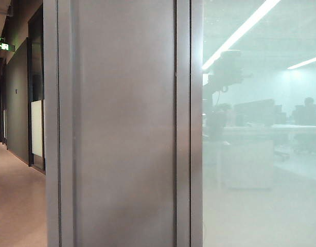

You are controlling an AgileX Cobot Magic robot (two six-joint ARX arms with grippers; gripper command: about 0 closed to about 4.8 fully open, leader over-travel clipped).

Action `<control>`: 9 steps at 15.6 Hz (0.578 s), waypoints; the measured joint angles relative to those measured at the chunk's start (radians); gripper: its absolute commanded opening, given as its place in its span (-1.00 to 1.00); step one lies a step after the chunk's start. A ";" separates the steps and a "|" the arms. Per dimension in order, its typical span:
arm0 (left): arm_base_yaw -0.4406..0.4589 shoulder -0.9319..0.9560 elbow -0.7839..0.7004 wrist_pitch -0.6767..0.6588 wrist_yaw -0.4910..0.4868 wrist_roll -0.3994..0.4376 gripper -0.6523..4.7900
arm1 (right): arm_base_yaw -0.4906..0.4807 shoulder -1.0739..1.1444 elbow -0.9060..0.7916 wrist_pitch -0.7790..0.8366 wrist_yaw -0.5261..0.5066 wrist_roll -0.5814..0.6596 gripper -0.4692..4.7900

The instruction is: Raise the arm to find the leftmost switch on the wall and turn on the lights.

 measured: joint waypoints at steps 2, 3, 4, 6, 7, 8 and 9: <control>0.000 0.000 0.000 -0.001 0.024 0.003 -0.78 | 0.000 0.000 0.000 0.000 0.000 0.000 -0.82; 0.000 0.000 0.000 -0.001 0.024 0.003 -0.78 | 0.000 0.000 0.000 0.000 0.000 0.000 -0.82; 0.000 0.000 0.000 -0.001 0.024 0.003 -0.78 | 0.000 0.000 0.000 0.000 0.000 0.000 -0.82; 0.000 0.000 0.000 -0.001 0.024 0.003 -0.78 | 0.000 0.000 0.000 0.000 0.000 0.000 -0.82; 0.000 0.000 0.000 -0.001 0.024 0.003 -0.78 | 0.000 0.000 0.000 0.000 0.000 0.000 -0.82; 0.000 0.000 0.000 -0.001 0.024 0.003 -0.78 | 0.000 0.000 0.000 0.000 0.000 0.000 -0.82; 0.000 0.000 0.000 -0.001 0.024 0.004 -0.78 | 0.000 0.000 0.000 0.000 0.000 0.000 -0.82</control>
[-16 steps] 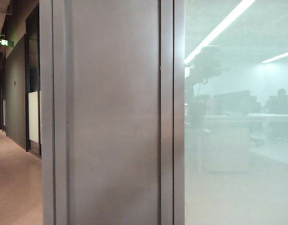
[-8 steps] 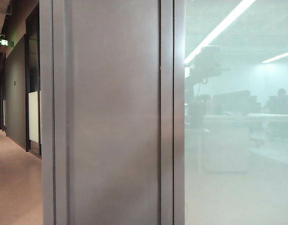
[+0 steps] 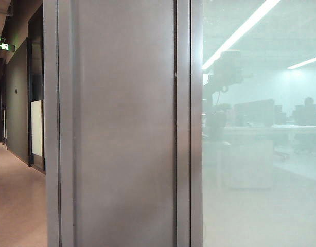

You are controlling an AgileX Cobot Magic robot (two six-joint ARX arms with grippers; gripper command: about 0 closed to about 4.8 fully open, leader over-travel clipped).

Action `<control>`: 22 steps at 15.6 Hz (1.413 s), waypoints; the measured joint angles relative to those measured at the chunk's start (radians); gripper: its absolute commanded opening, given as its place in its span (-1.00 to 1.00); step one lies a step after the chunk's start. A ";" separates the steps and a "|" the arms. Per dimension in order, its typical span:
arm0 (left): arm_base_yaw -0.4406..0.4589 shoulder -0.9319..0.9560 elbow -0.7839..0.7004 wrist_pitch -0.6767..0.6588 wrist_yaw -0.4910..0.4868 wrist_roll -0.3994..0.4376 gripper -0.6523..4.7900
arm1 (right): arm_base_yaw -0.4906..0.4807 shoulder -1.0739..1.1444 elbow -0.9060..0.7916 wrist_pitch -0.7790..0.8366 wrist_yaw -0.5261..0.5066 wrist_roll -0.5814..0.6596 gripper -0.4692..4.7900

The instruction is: Raise the arm to find the leftmost switch on the wall and turn on the lights.

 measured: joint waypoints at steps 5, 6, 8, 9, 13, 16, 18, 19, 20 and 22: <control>0.000 0.000 0.000 0.000 0.000 0.023 -0.78 | 0.000 0.000 0.000 0.000 0.000 0.000 -0.82; 0.000 0.000 0.000 0.000 0.000 0.023 -0.78 | 0.000 0.000 0.000 0.000 0.000 0.000 -0.82; 0.000 0.000 0.000 0.000 0.000 0.023 -0.78 | 0.000 0.000 0.000 0.000 0.000 0.000 -0.82; 0.000 0.000 0.000 -0.002 0.000 0.023 -0.78 | 0.000 0.000 0.000 0.000 0.000 0.000 -0.82; 0.000 0.000 0.000 -0.003 0.000 0.023 -0.78 | 0.000 0.000 0.000 0.000 0.000 0.000 -0.82; 0.000 0.000 0.000 -0.003 0.000 0.023 -0.78 | 0.000 0.000 0.000 0.000 0.000 0.000 -0.82; 0.000 0.000 0.000 -0.003 0.000 0.023 -0.78 | 0.000 0.000 0.000 0.000 0.000 0.000 -0.82; 0.000 0.000 0.000 -0.003 0.000 0.023 -0.78 | 0.000 0.000 0.000 0.000 0.000 0.000 -0.82; 0.000 0.000 0.000 -0.003 0.000 0.023 -0.78 | 0.000 0.000 0.000 0.000 0.000 0.000 -0.82; 0.000 0.000 0.000 -0.003 0.000 0.023 -0.78 | 0.000 0.000 0.000 0.000 0.000 0.000 -0.82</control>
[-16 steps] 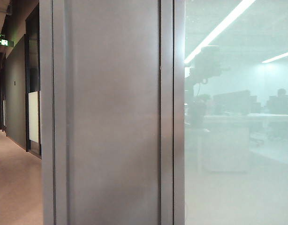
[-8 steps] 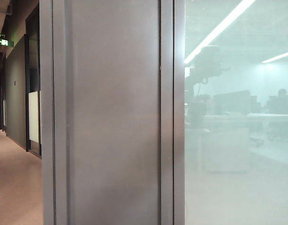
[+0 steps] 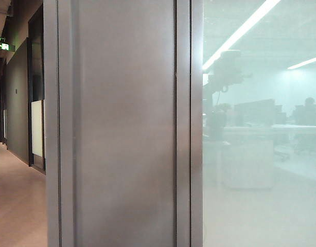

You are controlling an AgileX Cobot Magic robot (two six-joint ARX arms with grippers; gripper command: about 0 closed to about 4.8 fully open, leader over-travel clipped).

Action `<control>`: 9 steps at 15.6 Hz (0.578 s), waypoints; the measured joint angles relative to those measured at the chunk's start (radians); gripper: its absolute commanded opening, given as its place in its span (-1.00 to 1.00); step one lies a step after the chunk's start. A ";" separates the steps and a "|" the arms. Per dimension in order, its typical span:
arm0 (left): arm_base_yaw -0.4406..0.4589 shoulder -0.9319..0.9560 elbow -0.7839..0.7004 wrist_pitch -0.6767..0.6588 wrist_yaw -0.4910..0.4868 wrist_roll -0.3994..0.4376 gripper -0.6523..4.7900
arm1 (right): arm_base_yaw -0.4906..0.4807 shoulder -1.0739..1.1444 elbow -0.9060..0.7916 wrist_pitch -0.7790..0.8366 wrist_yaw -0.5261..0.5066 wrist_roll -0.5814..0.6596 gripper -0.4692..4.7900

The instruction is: Raise the arm to find the leftmost switch on the wall and turn on the lights.

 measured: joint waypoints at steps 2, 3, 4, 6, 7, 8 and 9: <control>0.000 0.000 0.000 0.000 0.000 0.000 -0.78 | 0.000 0.000 0.000 0.000 0.000 0.000 -0.82; 0.000 0.000 0.000 0.000 0.000 0.000 -0.78 | 0.000 0.000 0.000 0.000 0.000 0.000 -0.82; 0.000 0.000 0.000 0.000 0.000 0.000 -0.78 | 0.000 0.000 0.000 0.000 0.000 0.000 -0.82; 0.000 0.000 0.000 0.000 0.000 0.000 -0.78 | 0.000 -0.019 -0.005 0.000 -0.002 0.000 -0.82; 0.000 0.000 0.000 -0.002 0.000 0.000 -0.78 | 0.000 -0.073 -0.031 0.000 -0.007 -0.002 -0.82; 0.000 0.000 0.000 -0.002 0.000 0.000 -0.78 | 0.000 -0.123 -0.055 0.005 -0.002 -0.003 -0.82; 0.000 0.000 0.000 -0.002 0.000 0.000 -0.78 | 0.000 -0.200 -0.110 0.010 0.021 -0.003 -0.82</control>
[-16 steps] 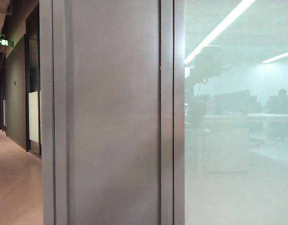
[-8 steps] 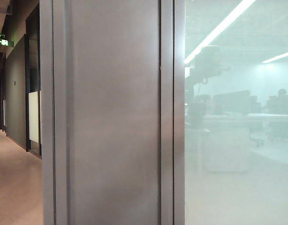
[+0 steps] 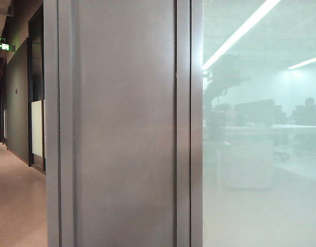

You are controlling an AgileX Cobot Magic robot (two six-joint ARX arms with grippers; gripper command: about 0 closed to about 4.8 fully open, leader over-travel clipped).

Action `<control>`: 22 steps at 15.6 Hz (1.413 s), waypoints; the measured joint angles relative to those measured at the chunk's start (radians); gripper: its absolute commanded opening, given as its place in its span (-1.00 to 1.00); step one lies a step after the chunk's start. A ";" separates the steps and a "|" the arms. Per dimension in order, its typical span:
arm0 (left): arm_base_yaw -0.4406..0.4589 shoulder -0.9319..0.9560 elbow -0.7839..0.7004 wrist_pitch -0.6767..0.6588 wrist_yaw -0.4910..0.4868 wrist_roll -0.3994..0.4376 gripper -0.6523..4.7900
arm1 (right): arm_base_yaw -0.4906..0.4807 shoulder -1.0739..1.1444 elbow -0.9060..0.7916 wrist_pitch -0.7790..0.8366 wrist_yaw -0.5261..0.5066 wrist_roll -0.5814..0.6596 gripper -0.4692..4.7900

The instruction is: Raise the arm to find the leftmost switch on the wall and turn on the lights.

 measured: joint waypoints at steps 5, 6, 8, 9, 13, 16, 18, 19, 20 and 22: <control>0.001 0.000 0.000 -0.005 0.000 0.000 -0.78 | 0.008 -0.034 -0.185 0.042 -0.071 0.027 -0.82; 0.001 0.000 0.000 -0.009 0.000 0.000 -0.78 | 0.007 -0.034 -0.219 0.041 -0.089 0.035 -0.82; 0.001 0.000 0.000 -0.009 0.000 0.000 -0.78 | 0.007 -0.034 -0.247 0.042 -0.096 0.070 -0.82; 0.001 0.000 0.000 -0.009 0.000 0.000 -0.78 | 0.007 -0.034 -0.253 0.048 -0.096 0.076 -0.82; 0.001 0.000 0.000 -0.009 0.000 0.000 -0.78 | 0.004 -0.034 -0.266 0.050 -0.095 0.079 -0.82; 0.001 0.000 0.000 -0.009 0.000 0.000 -0.78 | 0.004 -0.034 -0.266 0.050 -0.094 0.079 -0.82; 0.001 0.000 0.000 -0.009 0.000 0.000 -0.78 | 0.004 -0.034 -0.266 0.050 -0.094 0.079 -0.82; 0.001 0.000 0.000 -0.009 0.000 0.000 -0.78 | 0.003 -0.034 -0.266 0.050 -0.094 0.079 -0.82; 0.001 0.000 0.000 -0.009 0.000 0.000 -0.78 | -0.003 -0.034 -0.266 0.050 -0.094 0.079 -0.82; 0.001 0.000 0.000 -0.009 0.000 0.000 -0.78 | -0.024 -0.034 -0.266 0.057 -0.095 0.079 -0.82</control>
